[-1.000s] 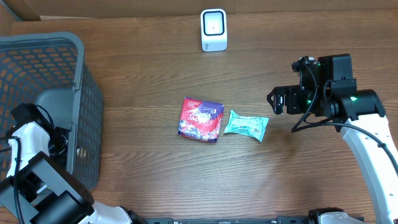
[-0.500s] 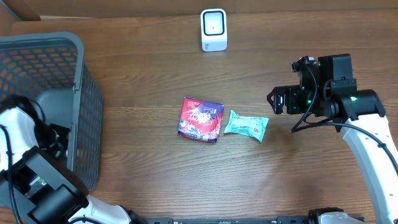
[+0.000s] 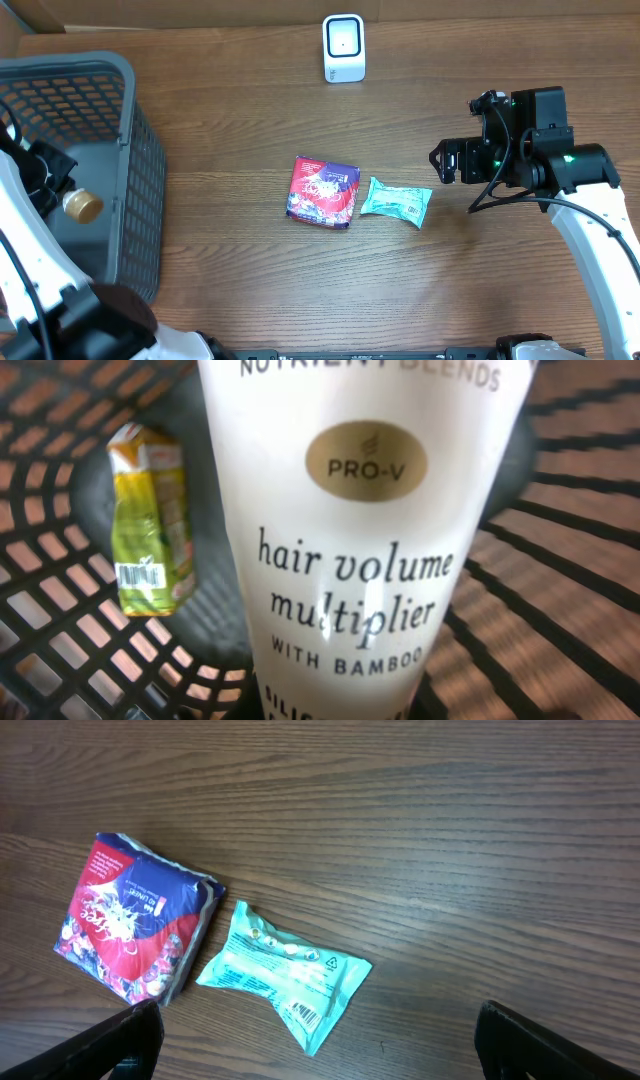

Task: Scan the item barcode
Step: 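Reach left gripper into basket and grasp the white Pantene tube, then place the Pantene tube on the table left of the pad pack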

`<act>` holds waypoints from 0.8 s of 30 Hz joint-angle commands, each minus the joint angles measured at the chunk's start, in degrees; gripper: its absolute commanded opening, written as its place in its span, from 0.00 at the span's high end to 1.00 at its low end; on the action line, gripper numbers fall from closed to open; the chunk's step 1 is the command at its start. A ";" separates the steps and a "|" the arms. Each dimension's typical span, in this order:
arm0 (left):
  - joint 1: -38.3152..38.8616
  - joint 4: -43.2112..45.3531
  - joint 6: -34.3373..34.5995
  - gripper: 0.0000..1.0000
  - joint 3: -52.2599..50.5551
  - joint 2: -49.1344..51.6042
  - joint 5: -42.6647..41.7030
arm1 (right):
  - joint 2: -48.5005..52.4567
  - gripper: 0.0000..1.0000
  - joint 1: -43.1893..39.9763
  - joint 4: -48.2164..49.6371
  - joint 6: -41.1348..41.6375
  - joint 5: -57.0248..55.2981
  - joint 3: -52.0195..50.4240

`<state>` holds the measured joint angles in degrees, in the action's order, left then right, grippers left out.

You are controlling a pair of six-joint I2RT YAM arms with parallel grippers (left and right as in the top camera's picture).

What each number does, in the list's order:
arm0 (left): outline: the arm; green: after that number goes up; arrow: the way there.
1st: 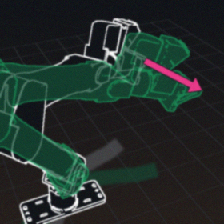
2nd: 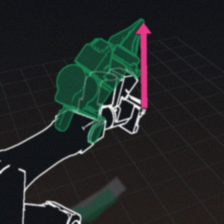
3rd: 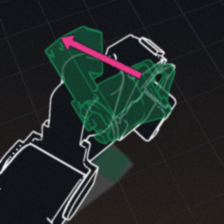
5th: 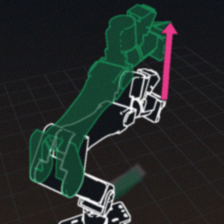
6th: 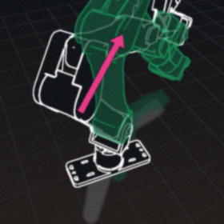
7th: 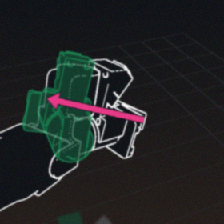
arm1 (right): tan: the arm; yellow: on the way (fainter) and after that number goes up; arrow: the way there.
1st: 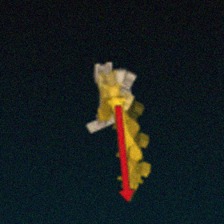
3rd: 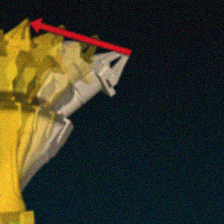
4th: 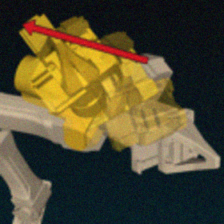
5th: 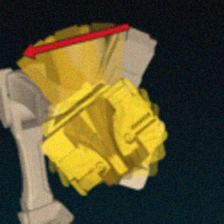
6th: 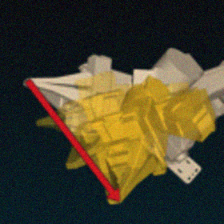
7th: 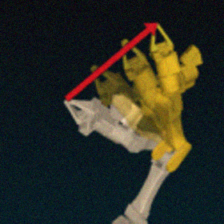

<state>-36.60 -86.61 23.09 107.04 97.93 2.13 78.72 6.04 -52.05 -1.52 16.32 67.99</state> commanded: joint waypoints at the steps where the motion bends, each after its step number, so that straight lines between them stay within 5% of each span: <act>1: 3.45 0.35 -6.08 0.96 4.28 -8.31 -3.37 | 0.11 0.00 0.33 0.31 -0.24 0.46 1.09; 12: 23.54 3.65 -20.17 0.96 4.72 -20.57 -6.64 | 0.11 0.00 0.33 0.28 -0.24 0.46 1.09; 17: 36.96 1.60 -19.93 0.96 0.55 -19.37 -6.01 | 0.11 0.00 0.33 0.31 -0.24 0.46 1.09; 24: 43.87 9.44 -13.60 0.96 -17.40 -14.73 -1.20 | 0.11 0.00 0.33 0.28 -0.24 0.46 1.09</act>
<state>5.56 -81.01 6.68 97.38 80.05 -2.02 78.72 6.07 -52.07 -1.52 16.32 67.99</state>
